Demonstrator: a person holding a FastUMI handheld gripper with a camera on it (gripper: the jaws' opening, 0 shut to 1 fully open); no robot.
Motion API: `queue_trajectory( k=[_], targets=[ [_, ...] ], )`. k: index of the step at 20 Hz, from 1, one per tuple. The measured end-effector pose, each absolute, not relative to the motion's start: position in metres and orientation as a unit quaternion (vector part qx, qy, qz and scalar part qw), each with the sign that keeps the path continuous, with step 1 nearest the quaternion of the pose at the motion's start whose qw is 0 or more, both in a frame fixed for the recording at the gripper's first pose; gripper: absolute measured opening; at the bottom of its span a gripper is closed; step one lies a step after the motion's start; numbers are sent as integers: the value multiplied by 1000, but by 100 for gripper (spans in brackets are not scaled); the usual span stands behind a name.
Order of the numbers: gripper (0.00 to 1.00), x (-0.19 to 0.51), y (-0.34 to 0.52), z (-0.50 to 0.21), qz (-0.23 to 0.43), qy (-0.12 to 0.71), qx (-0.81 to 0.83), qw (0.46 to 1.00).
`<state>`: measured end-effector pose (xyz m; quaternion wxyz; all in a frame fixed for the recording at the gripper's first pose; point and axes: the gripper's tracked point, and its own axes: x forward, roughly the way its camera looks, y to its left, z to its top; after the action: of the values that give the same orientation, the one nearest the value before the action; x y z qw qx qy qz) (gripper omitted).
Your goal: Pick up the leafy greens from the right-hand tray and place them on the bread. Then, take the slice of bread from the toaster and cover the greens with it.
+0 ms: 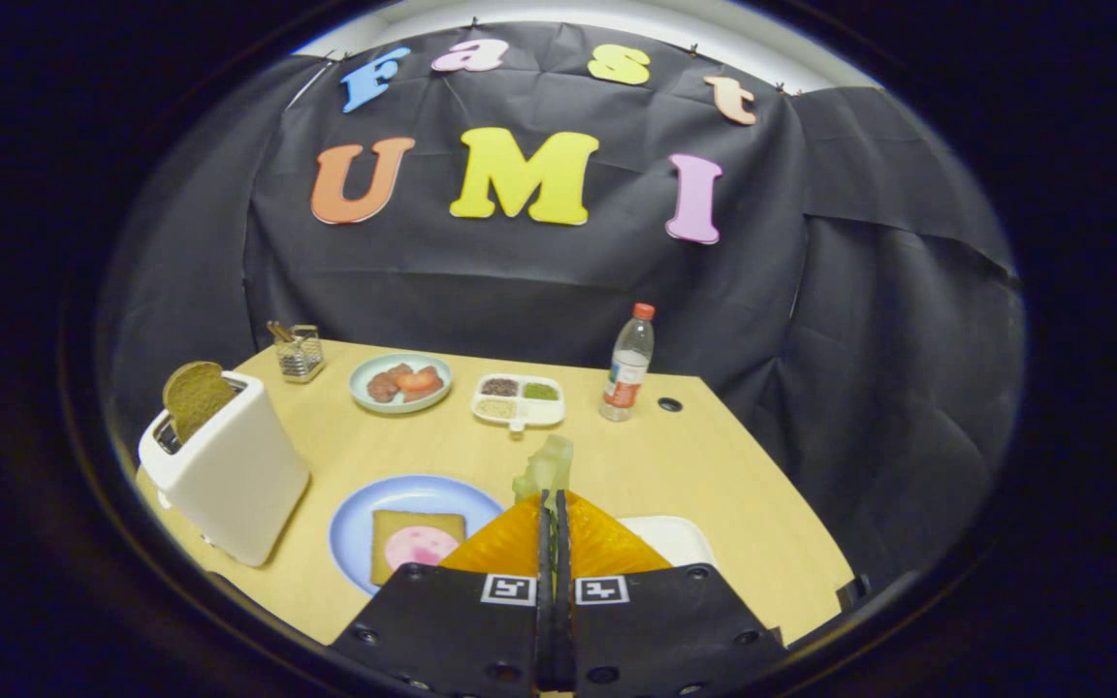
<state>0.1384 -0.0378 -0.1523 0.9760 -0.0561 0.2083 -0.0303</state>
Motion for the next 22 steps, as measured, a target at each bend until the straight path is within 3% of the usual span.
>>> queue_trajectory(
  k=[9,22],
  targets=[
    [0,142,95,-191,87,223,10,971],
    [0,204,44,-276,57,280,3,958]
  ],
)
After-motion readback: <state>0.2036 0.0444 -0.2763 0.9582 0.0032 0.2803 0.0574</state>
